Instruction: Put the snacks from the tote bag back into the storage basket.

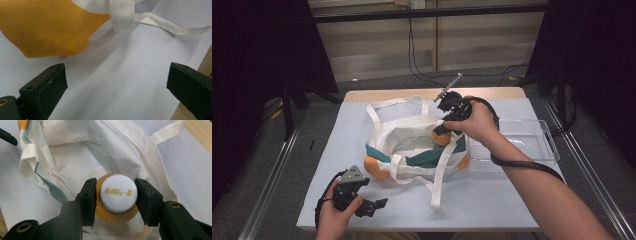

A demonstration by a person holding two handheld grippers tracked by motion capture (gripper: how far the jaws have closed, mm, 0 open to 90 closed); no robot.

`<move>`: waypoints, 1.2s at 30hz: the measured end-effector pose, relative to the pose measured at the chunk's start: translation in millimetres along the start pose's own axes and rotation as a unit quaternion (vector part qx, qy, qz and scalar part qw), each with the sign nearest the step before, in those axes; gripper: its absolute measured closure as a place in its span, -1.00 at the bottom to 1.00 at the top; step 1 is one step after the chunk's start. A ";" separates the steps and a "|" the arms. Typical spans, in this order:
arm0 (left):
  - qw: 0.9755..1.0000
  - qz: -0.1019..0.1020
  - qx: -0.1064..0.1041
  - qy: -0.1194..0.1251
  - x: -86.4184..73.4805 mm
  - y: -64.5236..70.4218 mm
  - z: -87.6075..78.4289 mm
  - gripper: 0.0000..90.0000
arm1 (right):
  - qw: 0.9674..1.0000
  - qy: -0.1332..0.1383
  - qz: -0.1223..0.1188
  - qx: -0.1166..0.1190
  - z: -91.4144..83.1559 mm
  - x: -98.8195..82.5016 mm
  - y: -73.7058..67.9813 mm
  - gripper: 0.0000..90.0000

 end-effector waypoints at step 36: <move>1.000 -0.004 -0.001 -0.003 -2.0 -3.5 -2.2 -0.94 | 0.998 -0.057 -0.014 -0.037 -9.4 12.6 -9.5 0.34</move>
Point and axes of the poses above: each handheld gripper's, and its own axes: z roughly forward along the jaws, x roughly out of its top, y roughly to its right, the point moved 5 cm from there along z, roughly forward along the jaws, and after that the axes turned 13 degrees about z, right-handed, at the moved point
